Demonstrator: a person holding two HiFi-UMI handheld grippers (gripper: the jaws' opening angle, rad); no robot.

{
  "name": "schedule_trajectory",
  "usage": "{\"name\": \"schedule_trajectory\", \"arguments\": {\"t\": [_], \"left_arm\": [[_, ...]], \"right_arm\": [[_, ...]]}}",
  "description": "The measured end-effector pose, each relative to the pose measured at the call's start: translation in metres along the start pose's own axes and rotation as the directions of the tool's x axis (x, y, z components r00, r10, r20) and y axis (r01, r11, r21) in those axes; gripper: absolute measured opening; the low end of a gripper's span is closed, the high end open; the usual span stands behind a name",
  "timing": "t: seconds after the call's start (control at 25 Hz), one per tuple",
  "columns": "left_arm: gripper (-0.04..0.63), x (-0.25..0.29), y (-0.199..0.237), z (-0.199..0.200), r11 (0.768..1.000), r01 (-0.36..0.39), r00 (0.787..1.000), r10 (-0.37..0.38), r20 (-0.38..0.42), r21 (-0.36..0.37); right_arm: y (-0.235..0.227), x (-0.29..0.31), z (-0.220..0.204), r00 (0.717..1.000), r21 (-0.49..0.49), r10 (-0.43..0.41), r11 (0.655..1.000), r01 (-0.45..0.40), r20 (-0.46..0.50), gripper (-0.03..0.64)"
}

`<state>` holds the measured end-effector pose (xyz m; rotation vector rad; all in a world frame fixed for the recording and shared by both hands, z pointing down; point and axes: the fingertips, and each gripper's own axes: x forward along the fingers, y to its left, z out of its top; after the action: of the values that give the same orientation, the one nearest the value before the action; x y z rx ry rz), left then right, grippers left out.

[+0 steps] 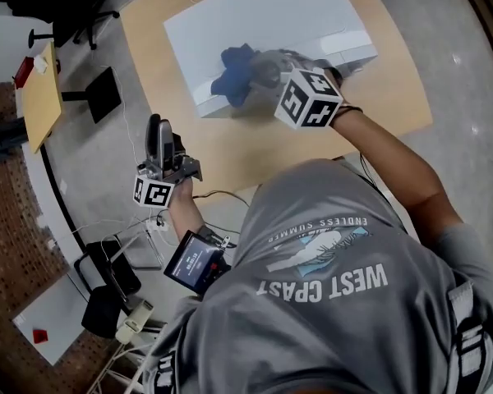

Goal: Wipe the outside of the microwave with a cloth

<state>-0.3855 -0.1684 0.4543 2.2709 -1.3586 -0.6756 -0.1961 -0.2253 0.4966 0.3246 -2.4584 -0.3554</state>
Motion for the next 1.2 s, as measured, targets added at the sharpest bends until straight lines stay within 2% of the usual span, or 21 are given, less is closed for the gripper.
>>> {"name": "schedule_trajectory", "arguments": {"t": [0.16,0.36,0.44,0.56,0.64,0.84,1.0,1.04,1.12,1.16,1.2], "left_arm": [[0.216,0.025,-0.033,0.015,0.999,0.025,1.000,-0.025,0.010,-0.025],[0.216,0.013,-0.040,-0.001,1.000,-0.017,1.000,0.017,-0.001,-0.002],[0.216,0.014,-0.046,-0.019,1.000,-0.009,1.000,0.009,-0.009,0.001],[0.216,0.014,-0.052,-0.054,1.000,-0.001,1.000,0.002,-0.021,0.009],[0.216,0.011,-0.051,-0.059,1.000,-0.009,1.000,0.010,-0.022,0.013],[0.216,0.017,-0.071,-0.076,0.999,-0.029,0.999,0.029,-0.030,0.024],[0.216,0.021,-0.079,-0.070,0.999,-0.038,0.999,0.039,-0.018,0.036],[0.216,0.021,-0.079,-0.069,0.998,-0.045,0.999,0.046,-0.015,0.040],[0.216,0.019,-0.081,-0.068,0.997,-0.062,0.998,0.062,-0.007,0.050],[0.216,0.017,-0.081,-0.070,0.996,-0.071,0.997,0.071,-0.004,0.054],[0.216,0.015,-0.081,-0.071,0.995,-0.081,0.997,0.081,-0.001,0.058]], "right_arm": [[-0.042,-0.052,-0.012,0.998,0.034,-0.040,0.999,0.042,-0.042,0.091],[-0.053,-0.076,-0.059,0.991,0.078,-0.079,0.993,0.087,-0.105,0.070],[-0.056,-0.090,-0.099,0.984,0.105,-0.106,0.987,0.122,-0.145,0.037],[-0.057,-0.108,-0.155,0.973,0.157,-0.160,0.970,0.187,-0.167,0.037],[-0.065,-0.111,-0.160,0.967,0.173,-0.194,0.960,0.222,-0.163,0.037],[-0.079,-0.132,-0.142,0.963,0.175,-0.253,0.948,0.265,-0.093,0.040],[-0.087,-0.135,-0.131,0.972,0.189,-0.220,0.954,0.232,-0.086,0.041],[-0.088,-0.135,-0.135,0.976,0.193,-0.194,0.958,0.211,-0.102,0.055],[-0.088,-0.142,-0.148,0.979,0.208,-0.142,0.963,0.171,-0.149,0.204],[-0.088,-0.147,-0.153,0.980,0.218,-0.123,0.963,0.156,-0.155,0.238],[-0.089,-0.153,-0.152,0.985,0.233,-0.109,0.963,0.138,-0.133,0.242]]}}
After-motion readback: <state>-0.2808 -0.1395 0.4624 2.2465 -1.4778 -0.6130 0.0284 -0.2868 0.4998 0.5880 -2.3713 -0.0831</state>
